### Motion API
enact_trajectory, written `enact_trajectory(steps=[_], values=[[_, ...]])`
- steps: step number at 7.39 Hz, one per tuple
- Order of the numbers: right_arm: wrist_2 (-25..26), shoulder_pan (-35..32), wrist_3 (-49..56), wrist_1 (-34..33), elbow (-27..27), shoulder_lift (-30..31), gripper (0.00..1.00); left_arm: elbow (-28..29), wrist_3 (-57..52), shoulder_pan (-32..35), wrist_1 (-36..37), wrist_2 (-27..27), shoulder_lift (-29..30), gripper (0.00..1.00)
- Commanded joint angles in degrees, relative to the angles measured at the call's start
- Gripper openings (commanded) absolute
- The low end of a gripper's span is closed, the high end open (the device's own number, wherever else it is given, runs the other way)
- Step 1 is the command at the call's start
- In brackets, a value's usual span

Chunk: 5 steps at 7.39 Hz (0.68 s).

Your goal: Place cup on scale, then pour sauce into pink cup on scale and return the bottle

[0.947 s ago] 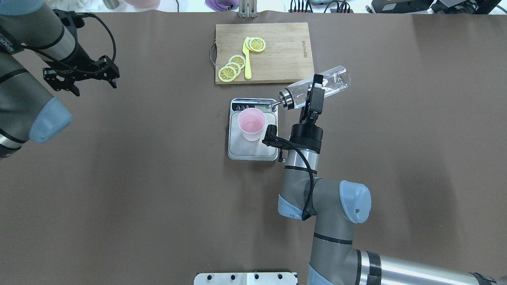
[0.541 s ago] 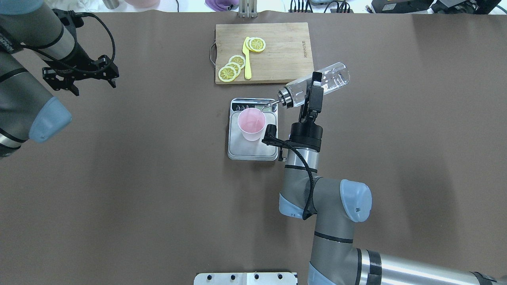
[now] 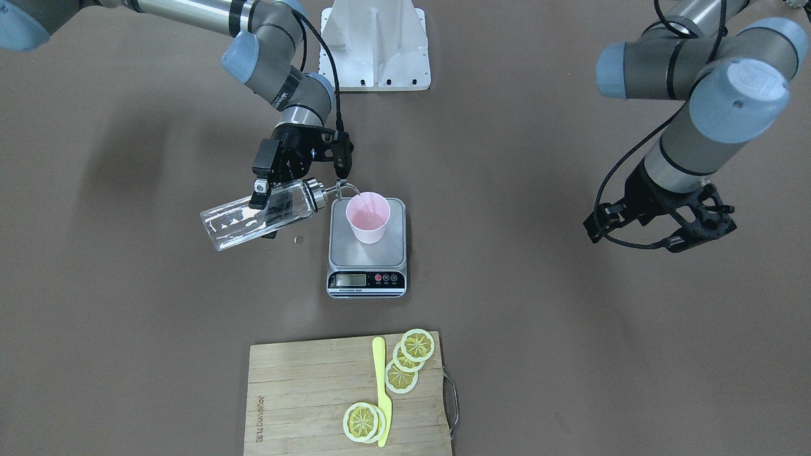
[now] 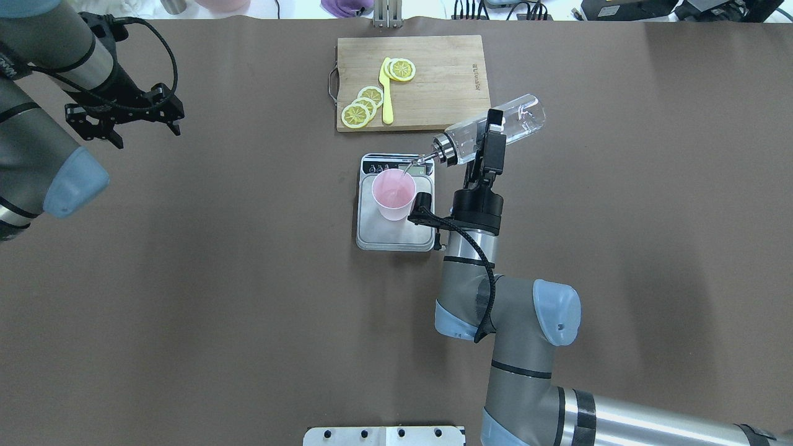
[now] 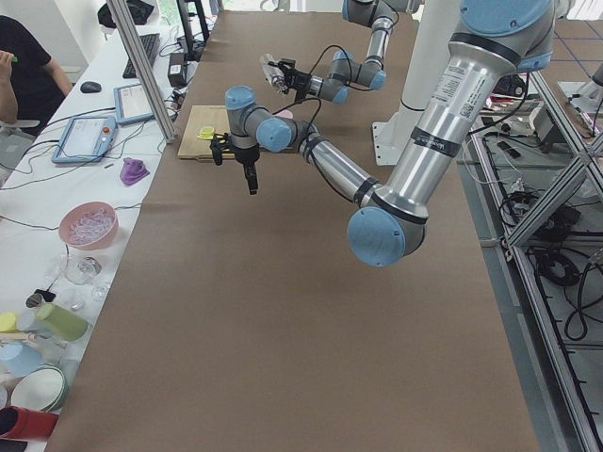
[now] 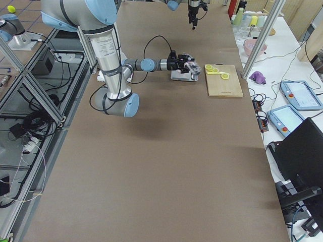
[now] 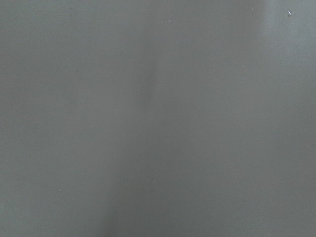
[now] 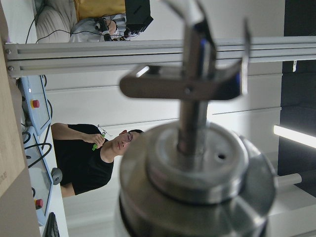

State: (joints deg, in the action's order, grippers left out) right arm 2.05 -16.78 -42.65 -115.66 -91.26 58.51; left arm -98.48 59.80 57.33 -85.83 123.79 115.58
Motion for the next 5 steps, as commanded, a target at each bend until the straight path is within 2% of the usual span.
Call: enact_trajectory(steps=[1, 3, 5], values=[[-2.1, 0.0, -0.3, 12.7, 4.9, 0.5, 0.00, 0.7, -0.7, 0.2, -0.4, 0.2, 0.0, 0.99], [-5.3, 0.3, -0.4, 18.3, 5.2, 0.5, 0.00, 0.7, -0.7, 0.2, -0.4, 0.2, 0.0, 0.99], [-10.6, 0.3, -0.6, 25.9, 4.9, 0.5, 0.00, 0.7, -0.7, 0.2, -0.4, 0.2, 0.0, 0.99]])
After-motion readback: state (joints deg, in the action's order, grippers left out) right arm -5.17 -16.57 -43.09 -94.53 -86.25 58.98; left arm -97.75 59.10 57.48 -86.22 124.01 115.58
